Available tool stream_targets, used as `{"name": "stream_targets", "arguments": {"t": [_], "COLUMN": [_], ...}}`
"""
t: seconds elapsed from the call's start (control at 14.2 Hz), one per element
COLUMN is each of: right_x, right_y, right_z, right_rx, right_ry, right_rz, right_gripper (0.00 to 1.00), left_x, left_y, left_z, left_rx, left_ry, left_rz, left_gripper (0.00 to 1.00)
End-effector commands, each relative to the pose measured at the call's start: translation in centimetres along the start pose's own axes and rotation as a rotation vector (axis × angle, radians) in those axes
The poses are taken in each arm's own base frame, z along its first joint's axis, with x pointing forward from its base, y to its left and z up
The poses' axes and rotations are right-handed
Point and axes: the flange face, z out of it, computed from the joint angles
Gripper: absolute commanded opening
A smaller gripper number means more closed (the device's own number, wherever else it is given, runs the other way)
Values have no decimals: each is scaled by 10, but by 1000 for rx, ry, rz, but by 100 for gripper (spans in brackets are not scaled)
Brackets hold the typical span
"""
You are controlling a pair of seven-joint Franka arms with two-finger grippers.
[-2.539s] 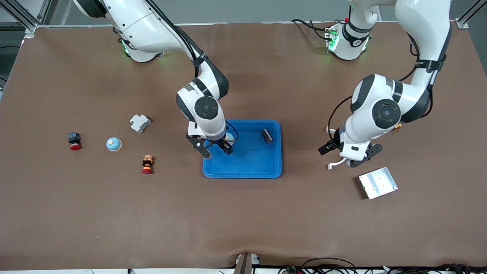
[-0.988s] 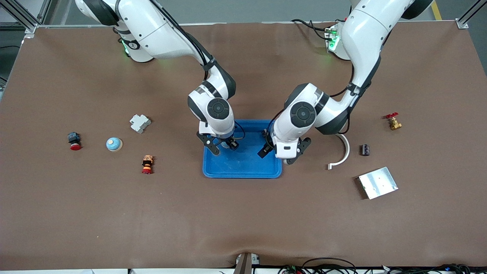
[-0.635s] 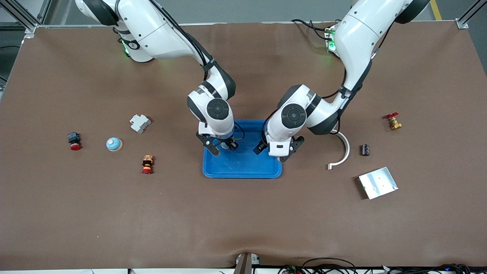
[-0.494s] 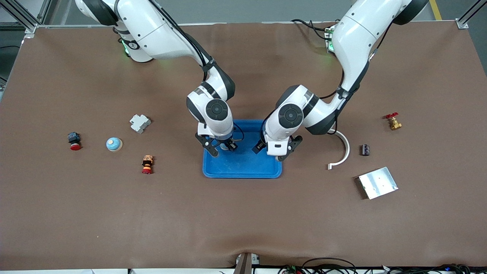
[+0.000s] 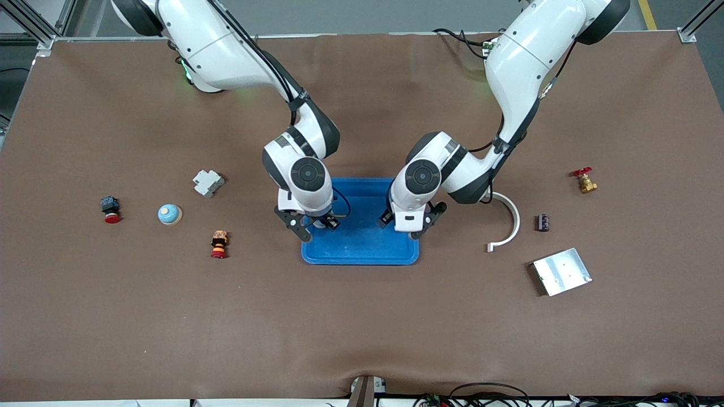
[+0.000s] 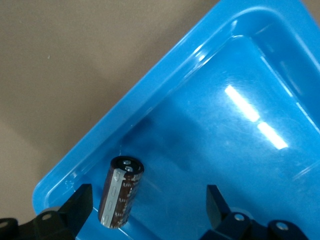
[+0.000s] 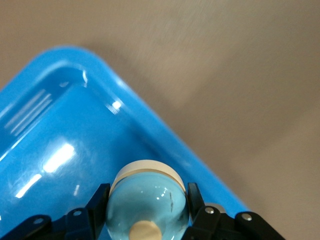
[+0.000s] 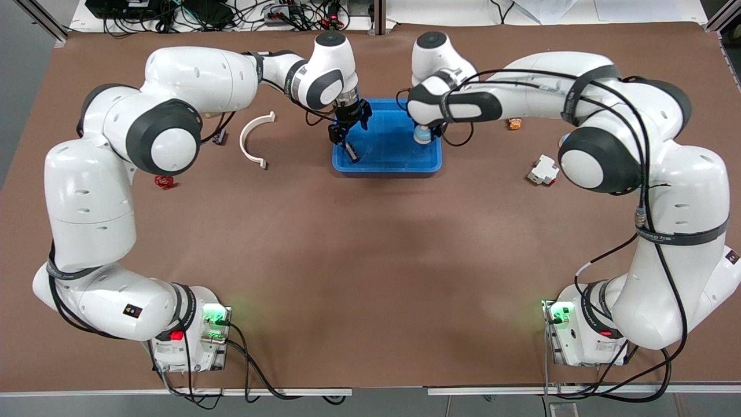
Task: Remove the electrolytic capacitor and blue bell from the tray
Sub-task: 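Place the bell beside the first bell with the right gripper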
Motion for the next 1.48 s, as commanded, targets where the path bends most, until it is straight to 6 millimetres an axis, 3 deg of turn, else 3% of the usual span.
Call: {"name": "stream_targets", "arguments": {"t": [0.0, 0.28, 0.49, 0.63, 1.06, 1.34, 1.41], "right_x": [32, 89, 114, 120, 172, 204, 211], "right_y": [33, 103, 149, 172, 281, 356, 375], "right_z": [-47, -91, -97, -98, -106, -116, -117], "right_rx": [-29, -53, -56, -49, -6, 9, 13], "right_ry": [0, -16, -25, -22, -4, 8, 13], "right_rz": [-72, -201, -250, -277, -379, -459, -476], "right_gripper": [0, 0, 0, 0, 0, 0, 0], "left_x": [-6, -12, -17, -17, -17, -15, -15], "left_y": [2, 1, -4, -6, -7, -5, -4], "left_z": [7, 15, 25, 30, 33, 30, 29], "left_rx": [14, 28, 53, 64, 68, 62, 60], "left_ry": [18, 13, 10, 10, 8, 9, 8], "left_rz": [-5, 0, -1, -5, -6, -8, -9], "left_gripper": [100, 100, 100, 100, 100, 49, 40]}}
